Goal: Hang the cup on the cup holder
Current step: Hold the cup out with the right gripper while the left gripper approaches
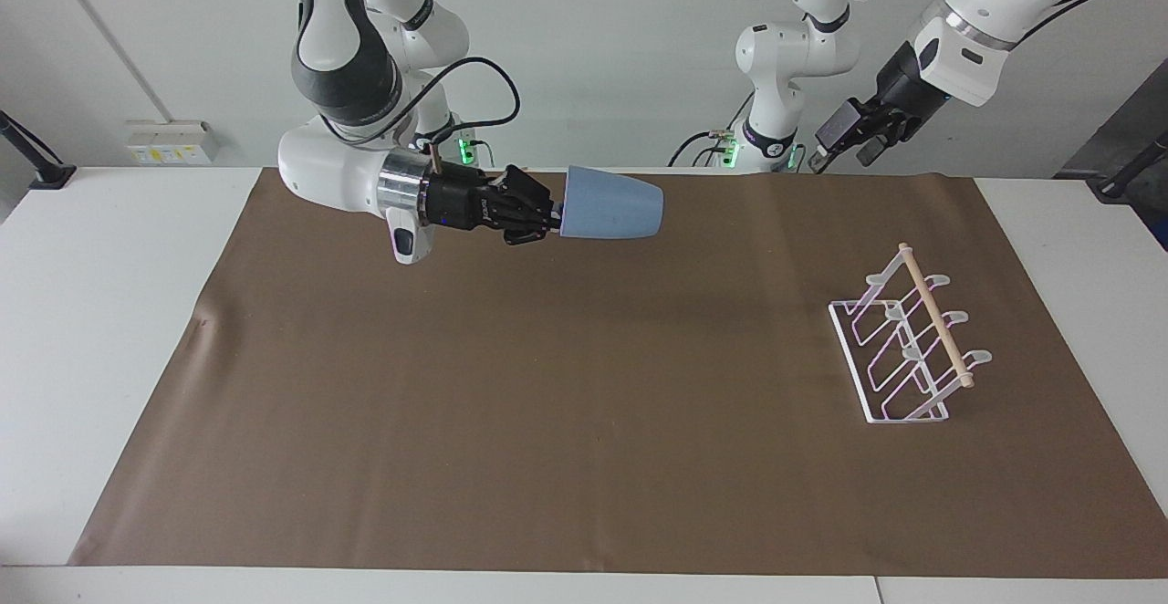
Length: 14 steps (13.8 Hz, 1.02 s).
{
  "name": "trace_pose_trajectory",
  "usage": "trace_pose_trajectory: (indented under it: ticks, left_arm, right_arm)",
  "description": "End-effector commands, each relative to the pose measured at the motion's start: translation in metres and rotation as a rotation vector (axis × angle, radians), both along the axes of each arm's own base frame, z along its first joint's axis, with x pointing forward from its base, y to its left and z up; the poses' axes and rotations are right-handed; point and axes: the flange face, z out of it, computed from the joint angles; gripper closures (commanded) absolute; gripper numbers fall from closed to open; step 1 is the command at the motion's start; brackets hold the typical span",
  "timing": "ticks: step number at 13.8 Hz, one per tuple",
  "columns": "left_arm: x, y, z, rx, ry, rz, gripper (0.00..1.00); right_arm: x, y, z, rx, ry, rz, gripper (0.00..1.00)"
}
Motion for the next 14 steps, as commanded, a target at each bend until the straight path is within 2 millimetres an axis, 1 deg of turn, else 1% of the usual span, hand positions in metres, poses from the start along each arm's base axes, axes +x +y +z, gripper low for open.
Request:
trace_pose_trajectory:
  ticks: [1, 3, 5, 7, 9, 10, 12, 14]
  left_arm:
    - [0.001, -0.025, 0.007, -0.111, 0.069, 0.259, 0.00]
    - [-0.002, -0.054, 0.006, -0.137, 0.129, 0.386, 0.00]
    - [0.006, -0.059, 0.014, -0.209, 0.152, 0.575, 0.00]
    - [0.009, -0.068, 0.013, -0.249, 0.226, 0.702, 0.00]
    - [0.010, -0.074, 0.018, -0.284, 0.272, 0.832, 0.00]
    - [0.009, -0.084, 0.020, -0.316, 0.305, 0.880, 0.00]
    - [0.019, -0.086, 0.022, -0.414, 0.404, 1.018, 0.00]
    - [0.032, -0.089, 0.012, -0.427, 0.499, 1.082, 0.00]
  right_arm:
    - [-0.007, 0.019, 0.002, 0.021, -0.031, 0.018, 1.00]
    - [-0.008, 0.022, 0.002, 0.015, -0.032, 0.014, 1.00]
    - [-0.008, 0.022, 0.002, 0.015, -0.032, 0.014, 1.00]
    - [-0.007, 0.021, 0.001, 0.015, -0.031, 0.011, 1.00]
    - [-0.006, 0.020, 0.001, 0.015, -0.031, 0.009, 1.00]
    - [-0.007, 0.021, 0.001, 0.013, -0.031, 0.011, 1.00]
    - [-0.007, 0.021, 0.001, 0.010, -0.032, 0.011, 1.00]
    - [-0.007, 0.020, 0.000, 0.010, -0.031, 0.010, 1.00]
